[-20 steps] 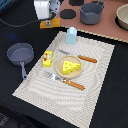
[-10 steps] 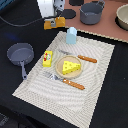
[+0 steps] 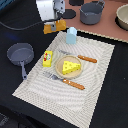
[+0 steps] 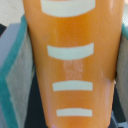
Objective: Interact with the objects in diverse but meaningful ways.
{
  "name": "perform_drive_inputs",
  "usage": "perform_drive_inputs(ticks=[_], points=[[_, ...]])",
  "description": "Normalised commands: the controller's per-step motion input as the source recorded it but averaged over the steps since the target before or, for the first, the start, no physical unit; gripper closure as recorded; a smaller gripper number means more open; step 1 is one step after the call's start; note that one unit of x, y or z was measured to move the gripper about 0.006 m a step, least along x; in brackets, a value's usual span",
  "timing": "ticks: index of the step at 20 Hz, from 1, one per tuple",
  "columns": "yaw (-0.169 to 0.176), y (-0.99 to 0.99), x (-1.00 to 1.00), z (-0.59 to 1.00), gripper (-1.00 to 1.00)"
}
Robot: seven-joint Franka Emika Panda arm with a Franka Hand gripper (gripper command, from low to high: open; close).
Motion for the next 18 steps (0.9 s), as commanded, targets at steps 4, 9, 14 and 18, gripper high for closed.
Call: perform_drive_inputs(ticks=[4, 9, 14, 18], points=[[0.000, -0.74, 0.65, 0.16, 1.00], [0.000, -0.75, 0.66, 0.09, 1.00], [0.000, -0.75, 0.67, 0.02, 1.00], [0.000, -0.79, 0.58, -0.01, 1.00]])
